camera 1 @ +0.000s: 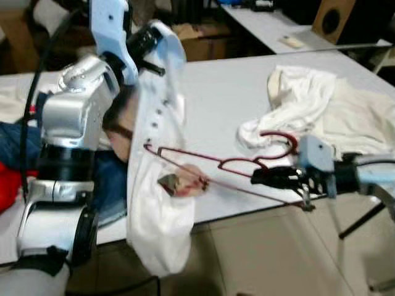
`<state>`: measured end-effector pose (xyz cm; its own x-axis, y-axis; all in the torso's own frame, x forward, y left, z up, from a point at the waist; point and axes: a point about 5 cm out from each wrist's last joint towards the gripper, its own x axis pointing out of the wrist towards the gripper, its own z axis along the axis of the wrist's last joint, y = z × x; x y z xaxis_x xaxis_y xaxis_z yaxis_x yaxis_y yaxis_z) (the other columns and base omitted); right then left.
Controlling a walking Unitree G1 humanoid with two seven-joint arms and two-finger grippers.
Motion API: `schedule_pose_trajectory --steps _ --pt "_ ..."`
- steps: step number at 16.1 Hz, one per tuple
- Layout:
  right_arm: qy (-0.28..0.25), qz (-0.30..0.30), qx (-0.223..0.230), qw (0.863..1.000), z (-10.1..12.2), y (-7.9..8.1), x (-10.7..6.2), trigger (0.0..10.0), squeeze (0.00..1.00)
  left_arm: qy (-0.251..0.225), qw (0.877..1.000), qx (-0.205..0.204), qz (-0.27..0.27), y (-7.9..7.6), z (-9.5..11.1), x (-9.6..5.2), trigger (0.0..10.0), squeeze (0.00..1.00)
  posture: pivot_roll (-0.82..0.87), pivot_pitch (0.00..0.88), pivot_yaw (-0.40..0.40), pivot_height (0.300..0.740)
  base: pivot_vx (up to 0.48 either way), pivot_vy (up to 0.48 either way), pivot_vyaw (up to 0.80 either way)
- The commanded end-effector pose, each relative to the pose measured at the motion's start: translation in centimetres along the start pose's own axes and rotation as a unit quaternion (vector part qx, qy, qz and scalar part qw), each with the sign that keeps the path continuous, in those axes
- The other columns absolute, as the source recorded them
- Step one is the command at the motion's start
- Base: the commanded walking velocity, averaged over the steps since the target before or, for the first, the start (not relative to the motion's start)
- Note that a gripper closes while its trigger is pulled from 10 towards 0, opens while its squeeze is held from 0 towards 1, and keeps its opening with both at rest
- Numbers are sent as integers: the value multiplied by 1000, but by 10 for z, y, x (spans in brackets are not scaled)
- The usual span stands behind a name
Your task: Hang hanger
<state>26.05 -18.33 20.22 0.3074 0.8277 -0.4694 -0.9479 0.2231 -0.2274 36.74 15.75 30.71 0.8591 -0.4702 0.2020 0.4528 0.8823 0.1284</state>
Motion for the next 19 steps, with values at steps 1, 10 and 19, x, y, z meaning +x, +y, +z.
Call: schedule_pose_trajectory --steps 1,10,19 --pt "-4 4 -16 1000 3 -7 5 10000 0 -27 1000 -12 -3 2 16 -5 10000 0 -30 0 -24 740 0 0 0" --pt "25 -155 -78 985 26 -114 41 10000 0 -136 988 -56 -47 -8 78 -13 10000 0 14 0 -66 740 0 0 0" --pt "-125 -330 -180 918 111 -152 43 10000 0 -228 970 -83 -27 -9 106 -24 10000 0 48 0 -80 740 0 0 0"
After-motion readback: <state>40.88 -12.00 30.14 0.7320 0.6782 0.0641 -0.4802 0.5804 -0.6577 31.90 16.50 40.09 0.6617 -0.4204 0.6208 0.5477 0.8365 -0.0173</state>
